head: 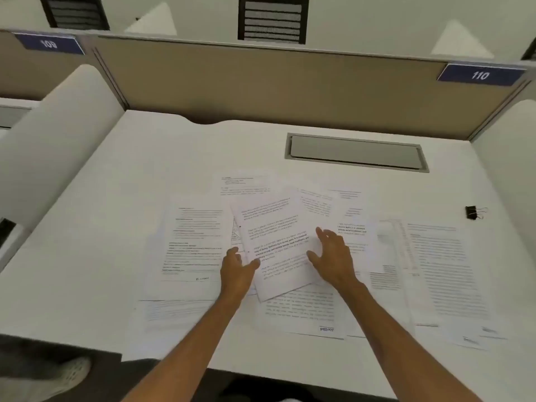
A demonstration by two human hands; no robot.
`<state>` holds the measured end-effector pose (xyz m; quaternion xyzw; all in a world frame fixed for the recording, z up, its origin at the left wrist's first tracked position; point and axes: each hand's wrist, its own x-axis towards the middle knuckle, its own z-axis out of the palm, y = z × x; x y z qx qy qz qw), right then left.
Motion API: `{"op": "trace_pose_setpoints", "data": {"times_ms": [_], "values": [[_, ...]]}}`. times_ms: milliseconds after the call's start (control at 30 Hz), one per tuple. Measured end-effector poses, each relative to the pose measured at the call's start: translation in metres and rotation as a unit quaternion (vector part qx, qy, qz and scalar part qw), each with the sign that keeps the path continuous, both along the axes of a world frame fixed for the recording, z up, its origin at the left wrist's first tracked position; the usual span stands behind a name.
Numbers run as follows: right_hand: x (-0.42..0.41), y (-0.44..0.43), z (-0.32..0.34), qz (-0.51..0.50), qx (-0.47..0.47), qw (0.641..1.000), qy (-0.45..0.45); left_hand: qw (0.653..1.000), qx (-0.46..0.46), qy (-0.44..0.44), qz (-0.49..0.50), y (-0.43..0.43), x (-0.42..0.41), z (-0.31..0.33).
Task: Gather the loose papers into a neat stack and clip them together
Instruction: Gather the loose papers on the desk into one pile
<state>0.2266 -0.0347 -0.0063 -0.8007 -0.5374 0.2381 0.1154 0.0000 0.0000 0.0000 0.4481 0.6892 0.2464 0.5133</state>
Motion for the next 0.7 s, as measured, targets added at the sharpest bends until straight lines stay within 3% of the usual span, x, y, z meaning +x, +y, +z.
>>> {"op": "trace_pose_setpoints", "data": {"times_ms": [200,367,533,700], "values": [[0.000,0.013,-0.002,-0.045,-0.027,0.999,-0.007,0.992,-0.071,-0.039,0.100,0.016,0.016,-0.007],[-0.004,0.020,-0.002,-0.088,-0.027,0.996,0.009,0.986,-0.079,-0.036,0.143,0.028,0.022,-0.011],[-0.003,0.024,-0.002,-0.189,0.003,0.977,0.101,0.993,-0.034,0.034,0.107,0.038,0.022,-0.014],[-0.007,0.019,0.003,-0.292,0.000,0.949,0.117,0.997,0.023,0.053,0.045,0.059,0.020,-0.005]]}}
